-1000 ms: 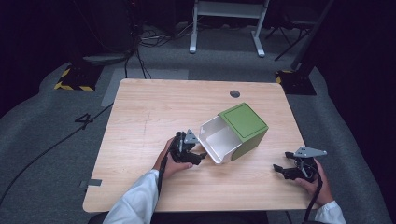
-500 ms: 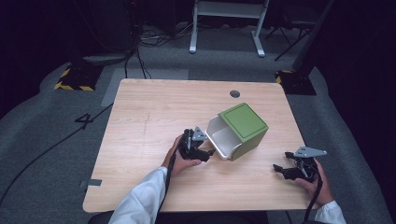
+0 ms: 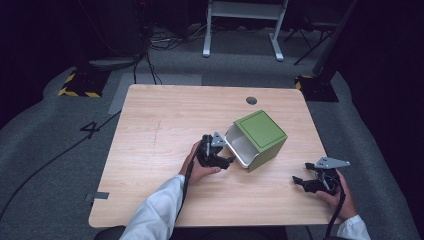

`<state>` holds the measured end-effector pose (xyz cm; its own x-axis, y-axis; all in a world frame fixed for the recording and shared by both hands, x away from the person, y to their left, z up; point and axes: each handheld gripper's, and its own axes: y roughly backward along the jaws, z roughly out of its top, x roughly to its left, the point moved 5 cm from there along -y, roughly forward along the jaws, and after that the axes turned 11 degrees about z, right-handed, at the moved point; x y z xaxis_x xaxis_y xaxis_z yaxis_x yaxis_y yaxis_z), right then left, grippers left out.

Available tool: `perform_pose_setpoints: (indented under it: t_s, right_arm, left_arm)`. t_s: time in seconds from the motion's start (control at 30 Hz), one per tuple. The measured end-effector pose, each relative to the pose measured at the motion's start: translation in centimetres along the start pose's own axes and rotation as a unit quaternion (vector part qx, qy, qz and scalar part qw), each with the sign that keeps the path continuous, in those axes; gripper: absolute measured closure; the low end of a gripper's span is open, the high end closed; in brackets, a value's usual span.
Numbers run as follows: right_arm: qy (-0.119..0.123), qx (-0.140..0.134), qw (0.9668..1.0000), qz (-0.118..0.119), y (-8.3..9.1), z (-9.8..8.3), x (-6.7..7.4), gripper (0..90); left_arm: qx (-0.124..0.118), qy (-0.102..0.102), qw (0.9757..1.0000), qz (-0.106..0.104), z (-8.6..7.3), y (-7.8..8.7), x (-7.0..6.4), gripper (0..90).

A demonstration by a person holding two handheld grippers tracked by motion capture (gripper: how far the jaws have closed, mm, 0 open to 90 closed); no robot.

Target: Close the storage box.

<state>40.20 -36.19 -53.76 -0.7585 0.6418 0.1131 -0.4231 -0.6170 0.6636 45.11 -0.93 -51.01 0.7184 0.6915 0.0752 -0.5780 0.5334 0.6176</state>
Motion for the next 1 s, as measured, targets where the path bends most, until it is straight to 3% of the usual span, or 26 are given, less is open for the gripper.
perform_pose_setpoints:
  t_s: [0.27, 0.57, 1.0]
  right_arm:
    - [0.000, 0.000, 1.0000, 0.000, 0.0, 0.0, 0.0, 15.5]
    - [0.000, 0.000, 1.0000, 0.000, 0.0, 0.0, 0.0, 15.5]
    - [0.000, 0.000, 1.0000, 0.000, 0.0, 0.0, 0.0, 15.5]
  left_arm:
    - [0.002, -0.002, 1.0000, -0.004, 0.3, -0.6, -0.3, 27.5]
    - [0.003, -0.008, 0.9999, 0.007, 0.5, -0.5, 0.0, 27.2]
    - [0.013, -0.022, 0.9995, 0.019, 0.6, 0.8, 0.5, 25.5]
